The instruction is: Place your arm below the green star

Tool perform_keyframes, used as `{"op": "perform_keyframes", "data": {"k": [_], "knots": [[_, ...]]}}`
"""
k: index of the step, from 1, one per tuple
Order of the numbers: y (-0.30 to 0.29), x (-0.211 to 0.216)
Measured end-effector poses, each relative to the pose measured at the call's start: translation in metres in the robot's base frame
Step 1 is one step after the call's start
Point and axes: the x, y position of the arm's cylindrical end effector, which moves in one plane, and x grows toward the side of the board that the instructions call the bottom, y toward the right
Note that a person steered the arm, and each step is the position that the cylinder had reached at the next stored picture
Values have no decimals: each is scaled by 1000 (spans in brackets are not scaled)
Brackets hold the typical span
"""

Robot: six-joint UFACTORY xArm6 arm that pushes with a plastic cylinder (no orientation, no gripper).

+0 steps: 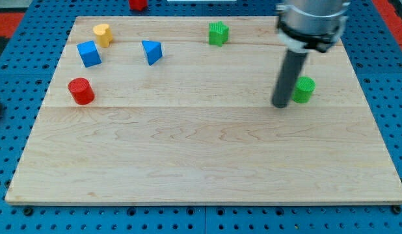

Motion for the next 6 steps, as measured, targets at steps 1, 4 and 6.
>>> {"op": "perform_keyframes", "data": {"k": [1, 4, 6], "knots": [[-47, -11], [-57, -58], [-63, -58]]}}
